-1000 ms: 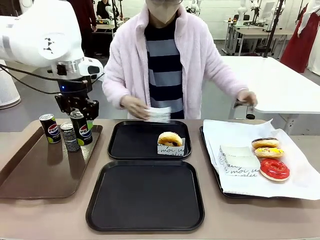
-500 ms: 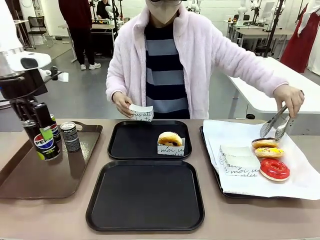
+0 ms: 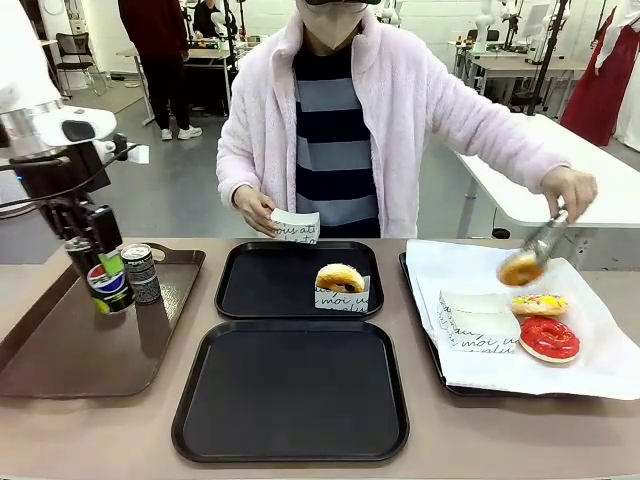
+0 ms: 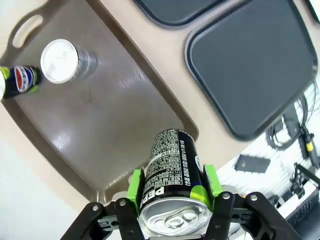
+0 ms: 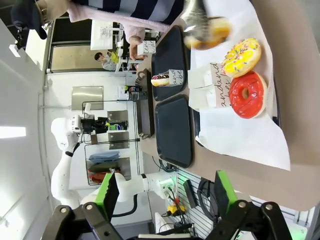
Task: Set up donuts and drinks on trays.
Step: Pick up one Pepsi coke and place it on the Flat Tray.
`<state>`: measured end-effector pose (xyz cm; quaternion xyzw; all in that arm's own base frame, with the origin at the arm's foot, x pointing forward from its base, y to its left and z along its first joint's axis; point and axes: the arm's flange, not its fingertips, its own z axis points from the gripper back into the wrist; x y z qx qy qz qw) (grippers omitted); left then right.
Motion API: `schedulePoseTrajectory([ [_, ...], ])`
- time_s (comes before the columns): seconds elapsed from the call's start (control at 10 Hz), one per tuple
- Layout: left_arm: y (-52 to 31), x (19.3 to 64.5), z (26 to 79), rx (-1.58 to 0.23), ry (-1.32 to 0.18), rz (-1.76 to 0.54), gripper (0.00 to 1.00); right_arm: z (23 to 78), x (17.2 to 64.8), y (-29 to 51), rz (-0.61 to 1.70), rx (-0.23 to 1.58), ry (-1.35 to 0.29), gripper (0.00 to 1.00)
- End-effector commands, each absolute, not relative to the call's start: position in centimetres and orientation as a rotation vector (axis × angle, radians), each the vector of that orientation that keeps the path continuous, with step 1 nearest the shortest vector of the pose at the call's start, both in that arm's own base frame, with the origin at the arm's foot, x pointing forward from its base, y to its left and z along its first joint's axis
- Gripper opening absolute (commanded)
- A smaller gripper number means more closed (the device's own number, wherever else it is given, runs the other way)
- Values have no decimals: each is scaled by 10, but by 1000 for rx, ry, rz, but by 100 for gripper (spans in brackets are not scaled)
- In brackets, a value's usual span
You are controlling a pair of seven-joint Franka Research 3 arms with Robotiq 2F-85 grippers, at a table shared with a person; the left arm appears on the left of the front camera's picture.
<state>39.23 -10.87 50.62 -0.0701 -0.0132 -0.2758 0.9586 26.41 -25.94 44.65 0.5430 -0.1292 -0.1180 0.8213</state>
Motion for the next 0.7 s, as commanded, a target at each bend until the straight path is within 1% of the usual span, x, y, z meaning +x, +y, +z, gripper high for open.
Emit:
schedulePoseTrajectory([
  [0.0, -140, 418, 504, -133, -66, -525, 58, 449, 266, -259, -255, 1174, -280, 100],
  [0.1, -151, 427, 499, -137, -37, -523, 58, 449, 266, -259, -255, 1174, -280, 100],
  [0.5, -192, 459, 474, -88, -110, -503, 58, 449, 266, -259, -255, 1174, -280, 100],
  [0.6, -195, 461, 467, -88, -100, -517, 58, 449, 266, -259, -255, 1174, -280, 100],
])
